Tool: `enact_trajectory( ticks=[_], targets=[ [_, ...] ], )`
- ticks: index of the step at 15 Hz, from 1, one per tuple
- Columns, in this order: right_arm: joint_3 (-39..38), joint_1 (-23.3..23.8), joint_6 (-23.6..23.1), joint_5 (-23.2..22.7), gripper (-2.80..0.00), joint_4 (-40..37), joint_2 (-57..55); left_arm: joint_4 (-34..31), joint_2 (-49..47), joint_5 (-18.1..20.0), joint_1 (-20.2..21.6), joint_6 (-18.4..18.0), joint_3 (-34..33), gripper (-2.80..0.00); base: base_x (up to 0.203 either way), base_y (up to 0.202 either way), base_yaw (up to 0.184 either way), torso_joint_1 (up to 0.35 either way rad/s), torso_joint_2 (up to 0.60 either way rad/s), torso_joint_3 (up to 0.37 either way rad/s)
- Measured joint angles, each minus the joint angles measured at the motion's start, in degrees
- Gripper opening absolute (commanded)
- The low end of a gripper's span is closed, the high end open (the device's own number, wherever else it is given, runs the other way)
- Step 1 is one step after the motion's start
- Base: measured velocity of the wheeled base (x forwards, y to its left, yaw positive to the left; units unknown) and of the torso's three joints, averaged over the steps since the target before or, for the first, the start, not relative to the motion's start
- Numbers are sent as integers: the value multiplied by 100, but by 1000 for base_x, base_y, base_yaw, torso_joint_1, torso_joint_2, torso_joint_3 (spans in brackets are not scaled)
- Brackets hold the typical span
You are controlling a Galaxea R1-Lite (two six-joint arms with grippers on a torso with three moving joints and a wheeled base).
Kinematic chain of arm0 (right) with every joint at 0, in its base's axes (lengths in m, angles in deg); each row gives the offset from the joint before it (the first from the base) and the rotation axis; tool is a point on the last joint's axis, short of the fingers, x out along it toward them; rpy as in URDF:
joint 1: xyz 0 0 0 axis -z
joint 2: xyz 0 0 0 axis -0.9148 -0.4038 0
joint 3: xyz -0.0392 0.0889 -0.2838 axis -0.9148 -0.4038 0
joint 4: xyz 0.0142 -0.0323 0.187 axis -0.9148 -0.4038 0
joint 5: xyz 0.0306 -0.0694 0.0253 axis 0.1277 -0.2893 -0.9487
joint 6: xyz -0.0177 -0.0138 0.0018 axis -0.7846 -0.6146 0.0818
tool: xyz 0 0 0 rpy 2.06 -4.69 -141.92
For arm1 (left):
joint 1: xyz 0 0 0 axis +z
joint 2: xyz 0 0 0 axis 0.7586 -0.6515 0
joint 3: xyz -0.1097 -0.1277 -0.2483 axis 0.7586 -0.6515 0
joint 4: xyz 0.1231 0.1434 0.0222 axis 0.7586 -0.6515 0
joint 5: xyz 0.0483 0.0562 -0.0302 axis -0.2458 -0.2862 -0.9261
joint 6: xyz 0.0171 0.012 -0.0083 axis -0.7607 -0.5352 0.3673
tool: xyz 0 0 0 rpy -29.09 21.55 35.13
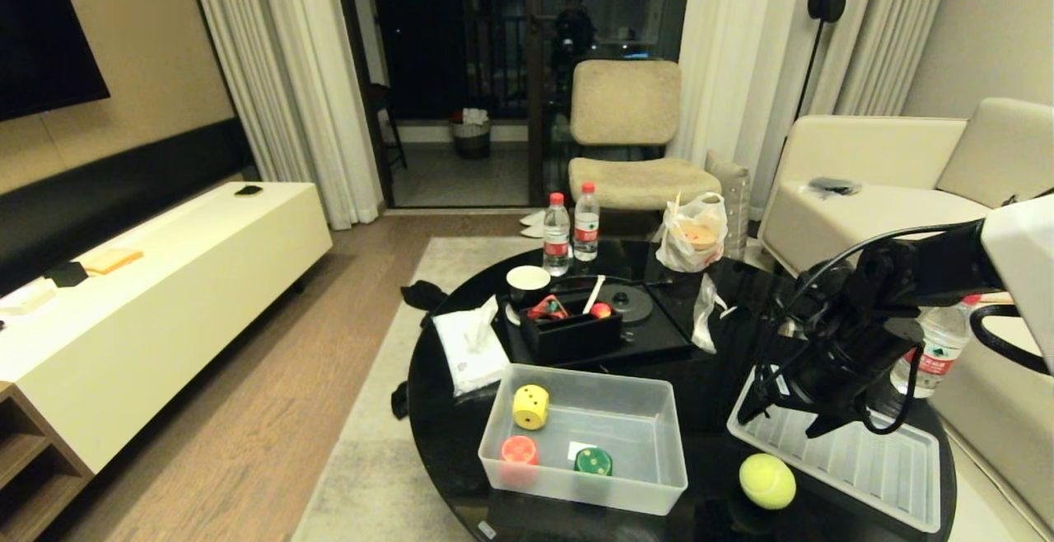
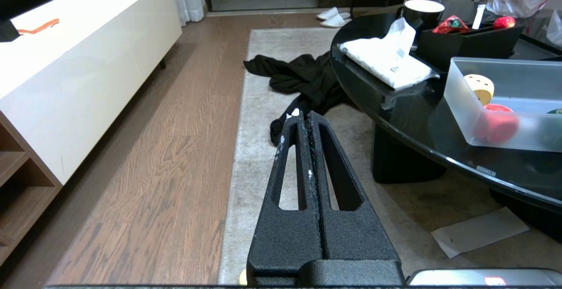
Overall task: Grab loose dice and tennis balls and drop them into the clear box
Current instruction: Pick up the ball on the table
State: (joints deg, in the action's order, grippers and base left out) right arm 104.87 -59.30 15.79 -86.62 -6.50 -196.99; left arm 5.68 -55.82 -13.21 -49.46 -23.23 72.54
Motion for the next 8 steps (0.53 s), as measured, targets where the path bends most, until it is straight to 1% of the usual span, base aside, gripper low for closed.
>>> enact_trajectory(
  ticks=[5, 8],
  targets=[
    [-26, -22, 9, 278, 0, 6, -168, 4, 0, 0, 1, 0, 0, -280, 0, 0, 0, 0, 0, 0],
    [-64, -188, 40, 492, 0, 11, -193, 9, 0, 0, 1, 4, 0, -280, 0, 0, 0, 0, 0, 0]
  ],
)
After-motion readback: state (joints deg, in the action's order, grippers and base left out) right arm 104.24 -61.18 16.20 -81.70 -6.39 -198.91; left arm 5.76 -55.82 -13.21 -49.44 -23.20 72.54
